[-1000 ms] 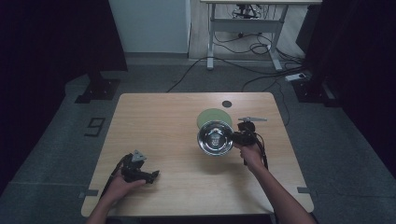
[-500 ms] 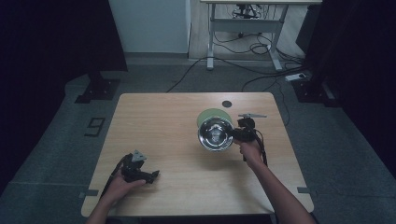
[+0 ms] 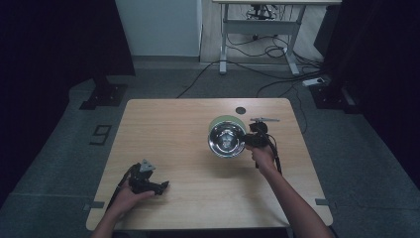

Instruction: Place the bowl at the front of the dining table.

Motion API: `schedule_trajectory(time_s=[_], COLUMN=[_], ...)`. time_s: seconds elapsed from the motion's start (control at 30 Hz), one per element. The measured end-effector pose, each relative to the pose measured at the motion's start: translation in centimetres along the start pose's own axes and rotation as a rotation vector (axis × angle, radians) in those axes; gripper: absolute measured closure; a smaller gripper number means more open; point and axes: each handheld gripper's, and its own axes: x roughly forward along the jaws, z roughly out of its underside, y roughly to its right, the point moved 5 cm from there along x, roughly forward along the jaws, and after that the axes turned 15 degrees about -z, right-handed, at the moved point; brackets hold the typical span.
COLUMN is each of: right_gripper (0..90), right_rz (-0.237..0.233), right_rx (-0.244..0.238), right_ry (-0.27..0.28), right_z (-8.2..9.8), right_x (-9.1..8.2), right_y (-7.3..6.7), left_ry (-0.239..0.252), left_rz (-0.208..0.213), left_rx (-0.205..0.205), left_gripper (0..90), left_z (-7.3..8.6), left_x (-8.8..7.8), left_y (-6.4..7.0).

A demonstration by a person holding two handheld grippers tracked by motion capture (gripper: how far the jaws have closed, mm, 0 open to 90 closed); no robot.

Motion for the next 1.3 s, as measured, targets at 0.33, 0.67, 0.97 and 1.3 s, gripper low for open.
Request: schedule_trajectory(time_s=[0.33, 0.67, 0.97, 1.3], right_gripper=[86.3, 86.3, 86.3, 86.3], right_rz=[0.005, 0.015, 0.027, 0.031], right_rx=[0.005, 0.016, 0.036, 0.045], right_ry=[0.000, 0.006, 0.013, 0.019], right_z=[-0.7, -1.0, -1.2, -2.0], right_x=[0.6, 1.0, 1.4, 1.9], right_y=[0.2, 0.8, 1.6, 2.0], left_ry=[0.000, 0.000, 0.000, 0.000], left_rz=[0.000, 0.000, 0.001, 0.002], left_rx=[0.000, 0.000, 0.001, 0.001], left_gripper=[0.0, 0.0, 0.0, 0.0], left_z=[0.0, 0.0, 0.0, 0.0], left_x=[0.0, 0.0, 0.0, 0.0], left_y=[0.0, 0.0, 0.0, 0.0])
